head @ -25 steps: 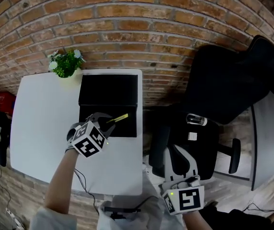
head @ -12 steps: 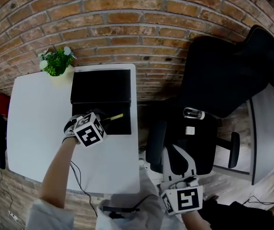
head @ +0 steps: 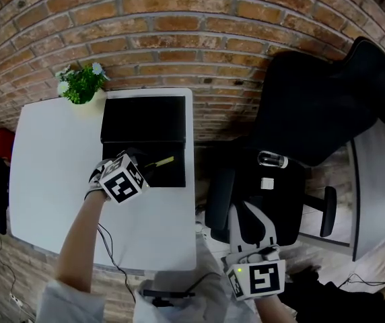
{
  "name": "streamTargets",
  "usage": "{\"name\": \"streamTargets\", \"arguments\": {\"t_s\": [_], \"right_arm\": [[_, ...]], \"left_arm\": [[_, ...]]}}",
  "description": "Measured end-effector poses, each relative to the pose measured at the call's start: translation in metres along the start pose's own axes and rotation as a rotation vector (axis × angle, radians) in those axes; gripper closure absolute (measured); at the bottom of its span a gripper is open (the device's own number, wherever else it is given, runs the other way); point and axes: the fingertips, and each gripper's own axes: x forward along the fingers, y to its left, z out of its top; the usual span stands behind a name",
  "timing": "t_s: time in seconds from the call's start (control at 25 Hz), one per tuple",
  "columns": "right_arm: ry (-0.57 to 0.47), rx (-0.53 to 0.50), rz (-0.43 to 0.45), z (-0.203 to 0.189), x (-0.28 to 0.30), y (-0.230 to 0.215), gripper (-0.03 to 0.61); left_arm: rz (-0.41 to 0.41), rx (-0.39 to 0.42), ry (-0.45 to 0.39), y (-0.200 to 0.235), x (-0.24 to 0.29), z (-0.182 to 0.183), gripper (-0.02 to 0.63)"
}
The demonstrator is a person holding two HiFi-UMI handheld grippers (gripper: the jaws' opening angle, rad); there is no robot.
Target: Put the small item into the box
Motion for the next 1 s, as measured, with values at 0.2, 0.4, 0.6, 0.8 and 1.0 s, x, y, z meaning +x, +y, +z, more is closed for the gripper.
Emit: {"name": "streamTargets", "arguments": {"t_s": [0.2,0.4,0.6,0.8,1.0], "right_arm": [[-0.015,-0.013,0.018,0.007,0.002,0.004,0.518],[-0.044,-0.036,0.05,0.02,0.006,0.01,0.518],[-0.092,-0.057,0.085,0.041,0.007,0.021,0.518],[-0.143,-0.082,0.13,0.066,0.003,0.033,0.518],[-0.203,-0.121,0.181,0.096,-0.004,0.048,0.518]], "left_arm": [[0.096,-0.097,-0.14,0.014,-0.026,0.015,0.489],[0.2,-0.142,-0.26,0.02,-0.072,0.033,0.585],[0.305,-0.223,-0.413,0.018,-0.132,0.054,0.595],[0.428,-0.286,-0.52,0.007,-0.191,0.063,0.595],[0.575,-0.341,-0.585,-0.006,-0.244,0.063,0.595]]}}
